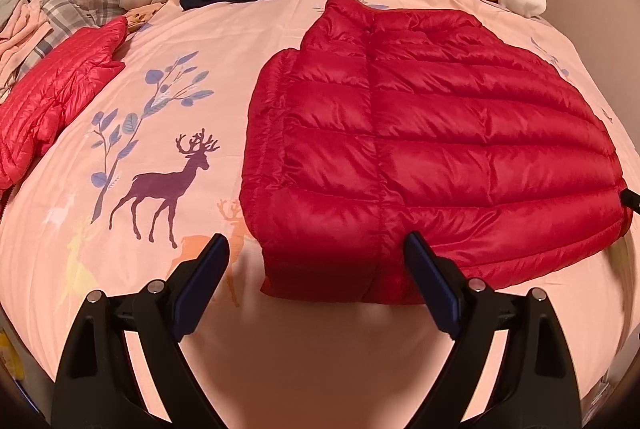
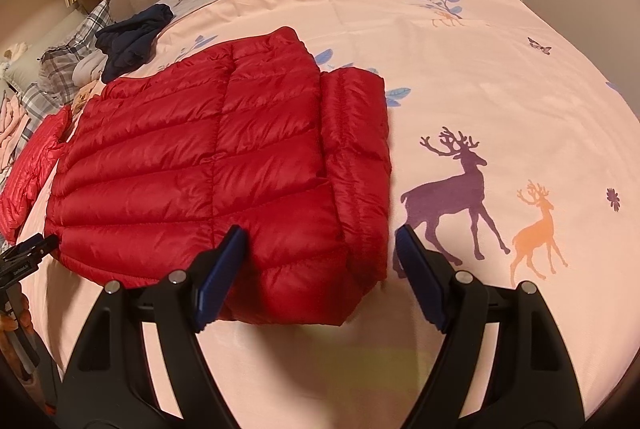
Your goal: Fold large clothes
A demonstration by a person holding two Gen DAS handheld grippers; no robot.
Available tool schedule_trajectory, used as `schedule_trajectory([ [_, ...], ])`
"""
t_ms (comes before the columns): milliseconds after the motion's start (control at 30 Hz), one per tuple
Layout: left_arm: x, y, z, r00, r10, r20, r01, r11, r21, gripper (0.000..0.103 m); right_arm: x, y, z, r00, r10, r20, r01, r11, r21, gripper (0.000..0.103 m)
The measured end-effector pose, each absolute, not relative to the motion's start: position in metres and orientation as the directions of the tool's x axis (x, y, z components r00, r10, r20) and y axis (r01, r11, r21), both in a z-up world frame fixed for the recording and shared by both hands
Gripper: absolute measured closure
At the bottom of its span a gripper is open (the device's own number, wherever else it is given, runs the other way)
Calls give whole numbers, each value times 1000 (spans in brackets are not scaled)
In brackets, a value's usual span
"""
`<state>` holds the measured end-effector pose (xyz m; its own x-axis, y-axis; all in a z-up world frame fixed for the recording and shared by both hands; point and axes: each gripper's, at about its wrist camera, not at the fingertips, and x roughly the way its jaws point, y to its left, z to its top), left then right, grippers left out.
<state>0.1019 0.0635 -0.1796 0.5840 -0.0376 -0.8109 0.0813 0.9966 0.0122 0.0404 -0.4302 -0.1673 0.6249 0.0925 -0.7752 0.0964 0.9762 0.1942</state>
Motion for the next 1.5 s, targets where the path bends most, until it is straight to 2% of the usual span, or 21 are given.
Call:
schedule_trajectory([
  [800, 99, 77, -175, 599, -12, -800, 48, 999, 21, 13, 32, -436, -164, 627, 60, -776, 122, 977, 174, 24],
  [1500, 96, 101, -165, 618, 59, -784, -20, 998, 60, 13, 24, -448, -163, 629, 18, -777, 167, 973, 158, 24],
])
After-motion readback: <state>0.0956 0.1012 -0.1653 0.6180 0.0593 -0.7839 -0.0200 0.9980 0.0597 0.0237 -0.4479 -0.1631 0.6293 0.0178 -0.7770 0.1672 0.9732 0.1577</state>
